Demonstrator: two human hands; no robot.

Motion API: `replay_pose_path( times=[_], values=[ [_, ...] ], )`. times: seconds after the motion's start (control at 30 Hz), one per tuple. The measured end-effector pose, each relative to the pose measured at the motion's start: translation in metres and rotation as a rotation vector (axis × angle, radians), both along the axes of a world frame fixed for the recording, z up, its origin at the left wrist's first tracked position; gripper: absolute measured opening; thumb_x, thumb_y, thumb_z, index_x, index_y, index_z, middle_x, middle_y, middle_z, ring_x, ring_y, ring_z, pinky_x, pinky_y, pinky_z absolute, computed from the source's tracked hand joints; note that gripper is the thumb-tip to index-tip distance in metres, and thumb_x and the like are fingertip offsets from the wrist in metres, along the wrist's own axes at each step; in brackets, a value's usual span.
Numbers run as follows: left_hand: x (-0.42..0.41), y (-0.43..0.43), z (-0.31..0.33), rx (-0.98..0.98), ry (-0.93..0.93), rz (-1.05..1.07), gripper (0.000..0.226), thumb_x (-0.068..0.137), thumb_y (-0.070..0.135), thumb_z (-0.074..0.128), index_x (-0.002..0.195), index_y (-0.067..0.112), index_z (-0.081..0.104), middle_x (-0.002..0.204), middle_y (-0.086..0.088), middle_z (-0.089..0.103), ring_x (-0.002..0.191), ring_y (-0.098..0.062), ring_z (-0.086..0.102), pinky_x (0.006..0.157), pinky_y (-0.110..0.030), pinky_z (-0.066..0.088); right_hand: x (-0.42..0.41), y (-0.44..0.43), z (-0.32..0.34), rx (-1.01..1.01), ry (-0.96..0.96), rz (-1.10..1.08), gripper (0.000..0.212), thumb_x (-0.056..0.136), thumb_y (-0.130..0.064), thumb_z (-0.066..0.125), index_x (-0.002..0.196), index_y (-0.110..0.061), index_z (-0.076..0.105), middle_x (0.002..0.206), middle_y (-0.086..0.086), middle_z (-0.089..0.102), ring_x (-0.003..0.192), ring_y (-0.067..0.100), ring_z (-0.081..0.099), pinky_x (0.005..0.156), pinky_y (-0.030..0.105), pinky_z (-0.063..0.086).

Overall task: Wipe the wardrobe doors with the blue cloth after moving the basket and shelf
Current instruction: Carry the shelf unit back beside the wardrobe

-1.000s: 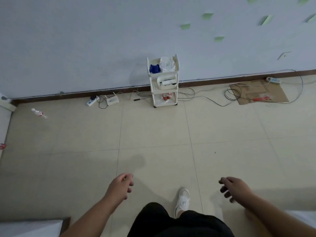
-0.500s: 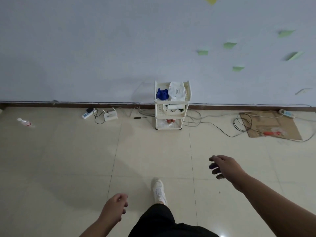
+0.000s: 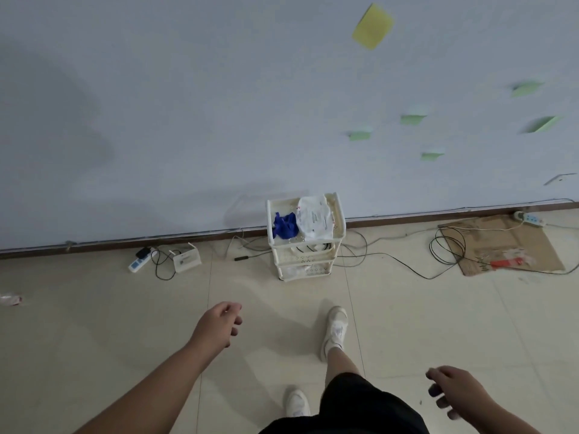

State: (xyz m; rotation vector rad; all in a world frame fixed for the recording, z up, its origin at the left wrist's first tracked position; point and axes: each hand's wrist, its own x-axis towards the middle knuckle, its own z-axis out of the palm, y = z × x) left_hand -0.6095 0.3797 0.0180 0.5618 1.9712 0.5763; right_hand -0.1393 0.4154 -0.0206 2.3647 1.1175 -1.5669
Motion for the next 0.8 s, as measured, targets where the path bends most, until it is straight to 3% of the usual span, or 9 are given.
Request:
replay_pose_path(
  times=[0.33,0.57,0.8],
  values=[
    [0.011,0.082,-0.024,-0.185,-0.03,0.037,0.021,0.107,0.03,0.052,0.109,0.019,0.07,0.103,-0.009,0.073,0.073,-0.019,0.06,0.061,-0.029,0.045,-0.059,0.217,-0.013,0.012,0.103,0.126,0.02,0.096,-0.021,0.058,0.091,-0.008,0.072,0.085,0.018,0.074,0.06,0.024,0.058,0.05,0.027,0.044],
    [-0.006,0.155,-0.045,-0.175,-0.041,0.082,0.02,0.105,0.028,0.054,0.106,0.018,0.07,0.101,-0.01,0.072,0.073,-0.018,0.061,0.06,-0.03,0.047,-0.132,0.35,-0.003,0.096,0.166,0.16,0.02,0.097,-0.021,0.055,0.095,-0.008,0.07,0.086,0.015,0.073,0.066,0.024,0.059,0.056,0.031,0.046],
    [-0.049,0.255,-0.118,-0.112,0.0,0.084,0.018,0.103,0.029,0.057,0.092,0.021,0.069,0.1,-0.011,0.073,0.081,-0.022,0.065,0.072,-0.039,0.057,-0.189,0.409,-0.076,0.148,0.147,0.116,0.022,0.097,-0.023,0.056,0.096,-0.007,0.072,0.087,0.011,0.072,0.068,0.022,0.061,0.064,0.037,0.054]
  ],
)
